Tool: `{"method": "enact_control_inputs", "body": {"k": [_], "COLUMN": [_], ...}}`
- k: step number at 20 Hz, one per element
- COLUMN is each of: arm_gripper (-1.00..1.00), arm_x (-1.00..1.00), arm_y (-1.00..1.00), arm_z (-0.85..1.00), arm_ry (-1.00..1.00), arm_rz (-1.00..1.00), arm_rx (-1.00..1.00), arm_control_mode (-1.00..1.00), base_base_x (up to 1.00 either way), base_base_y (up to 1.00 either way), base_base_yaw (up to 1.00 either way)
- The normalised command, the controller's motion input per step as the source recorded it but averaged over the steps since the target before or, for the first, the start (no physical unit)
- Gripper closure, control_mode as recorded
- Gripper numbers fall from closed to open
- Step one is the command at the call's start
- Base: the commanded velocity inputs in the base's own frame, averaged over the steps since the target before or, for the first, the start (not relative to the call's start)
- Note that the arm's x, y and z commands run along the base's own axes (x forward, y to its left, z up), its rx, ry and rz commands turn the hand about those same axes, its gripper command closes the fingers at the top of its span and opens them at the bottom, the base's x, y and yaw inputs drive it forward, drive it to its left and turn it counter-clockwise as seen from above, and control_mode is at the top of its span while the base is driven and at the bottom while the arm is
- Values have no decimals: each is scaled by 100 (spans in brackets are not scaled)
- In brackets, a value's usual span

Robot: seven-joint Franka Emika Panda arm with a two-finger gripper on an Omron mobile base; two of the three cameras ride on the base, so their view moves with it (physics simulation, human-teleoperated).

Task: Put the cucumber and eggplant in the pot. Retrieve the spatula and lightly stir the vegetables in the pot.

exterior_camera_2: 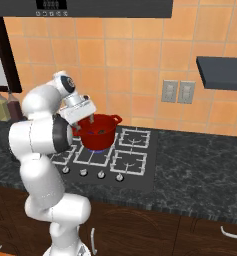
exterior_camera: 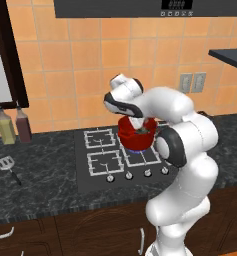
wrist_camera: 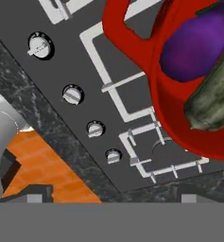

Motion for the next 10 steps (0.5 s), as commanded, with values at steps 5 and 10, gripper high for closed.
{"method": "enact_control_inputs", "body": {"k": [5,10], "arm_gripper": [-100,-100], "arm_x": [-100,-100], "arm_y": [30,85], "arm_z": [6,0], "arm_ry": [-13,-10], "arm_rz": [-4,-8], "arm_rx": [24,19], "arm_control_mode": [-100,-100], "base_base_x": [0,0], "base_base_y": [0,0], "base_base_yaw": [0,0]}}
